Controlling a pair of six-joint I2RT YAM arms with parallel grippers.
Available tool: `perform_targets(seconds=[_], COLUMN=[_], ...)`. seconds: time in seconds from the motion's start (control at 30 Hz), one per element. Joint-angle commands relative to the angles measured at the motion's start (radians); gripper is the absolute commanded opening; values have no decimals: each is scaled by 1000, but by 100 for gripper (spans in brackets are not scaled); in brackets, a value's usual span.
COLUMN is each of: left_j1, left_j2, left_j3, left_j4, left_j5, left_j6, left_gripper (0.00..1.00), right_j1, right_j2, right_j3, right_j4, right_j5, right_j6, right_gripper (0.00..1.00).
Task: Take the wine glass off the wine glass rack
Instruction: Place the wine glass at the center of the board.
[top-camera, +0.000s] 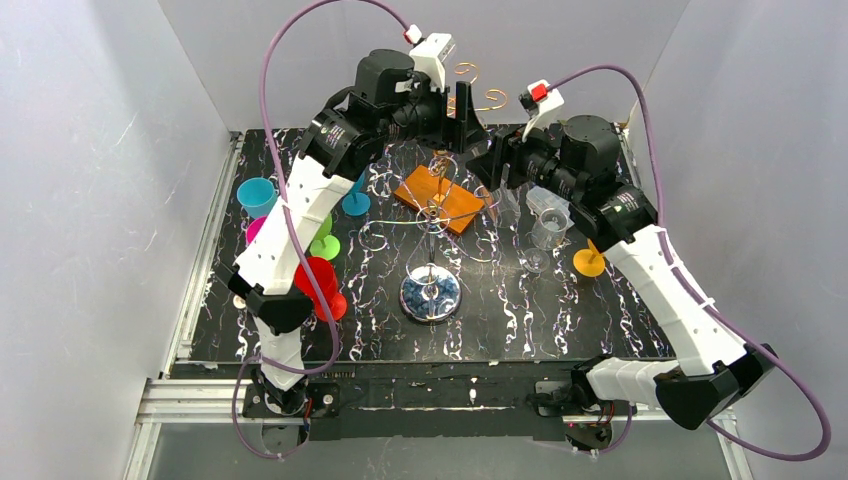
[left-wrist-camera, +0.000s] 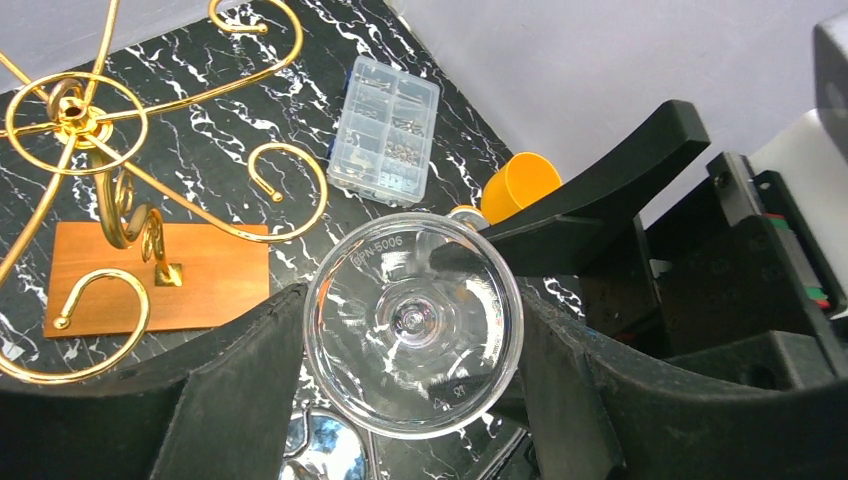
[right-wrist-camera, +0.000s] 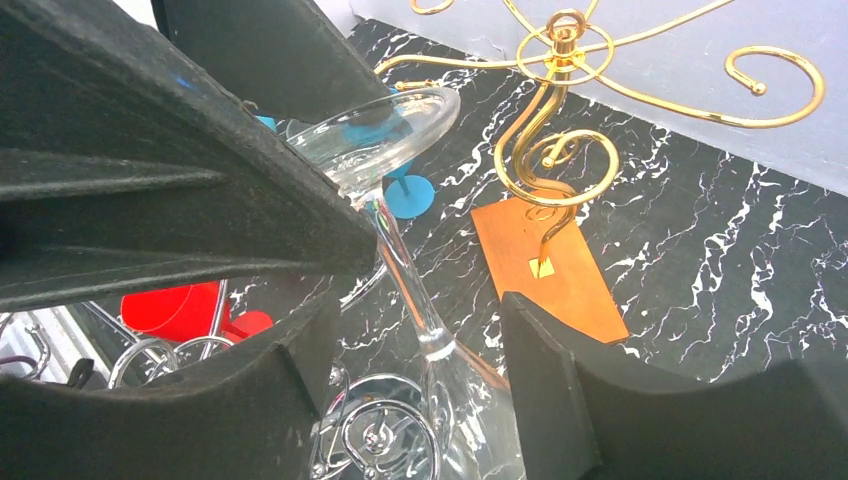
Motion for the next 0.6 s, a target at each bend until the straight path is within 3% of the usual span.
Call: perform_targets(seconds=[0.0,0.4,0.57], left_j1=[-5,-6,-5], left_j2=[-2,11,12], left_j3=[39,44,46], left_j4=[31,66,78], left_j5=[49,105,118], left_j6=[-40,-109,-133], left_gripper=[26,25,24], right_j1=[14,30,30], right_j2=[-4,20,15], right_j3=[-13,-6,2], right_j4=[82,93,77], right_j5=[14,26,48], right_j6=[-42,-75,-77], right_gripper=[66,47,29])
